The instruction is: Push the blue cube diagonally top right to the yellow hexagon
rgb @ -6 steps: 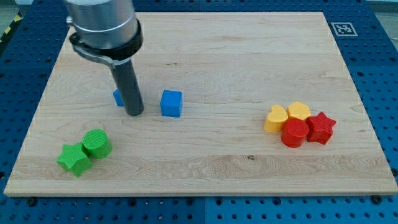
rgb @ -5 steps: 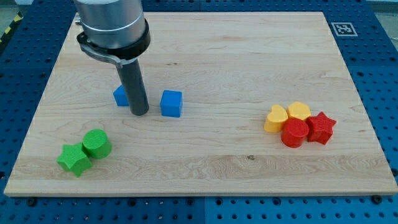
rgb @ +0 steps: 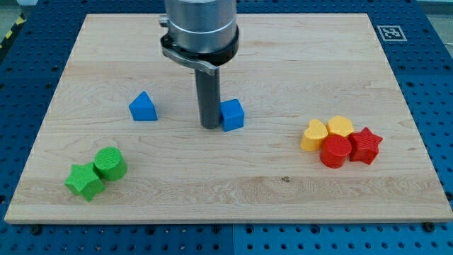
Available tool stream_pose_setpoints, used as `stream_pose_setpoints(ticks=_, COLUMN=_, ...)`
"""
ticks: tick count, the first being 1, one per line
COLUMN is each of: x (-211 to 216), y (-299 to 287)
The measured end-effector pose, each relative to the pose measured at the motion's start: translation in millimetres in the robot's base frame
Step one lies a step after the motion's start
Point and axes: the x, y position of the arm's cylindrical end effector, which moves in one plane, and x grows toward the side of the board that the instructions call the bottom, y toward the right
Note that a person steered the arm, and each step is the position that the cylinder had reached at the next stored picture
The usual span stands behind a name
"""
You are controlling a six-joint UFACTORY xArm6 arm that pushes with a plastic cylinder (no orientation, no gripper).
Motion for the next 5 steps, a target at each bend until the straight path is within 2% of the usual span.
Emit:
stream_pose_setpoints(ticks=2, x=-9, y=47)
stream_pose_setpoints(ticks=4, x=-48, y=86)
stream_pose_setpoints(ticks=5, x=-48, y=117)
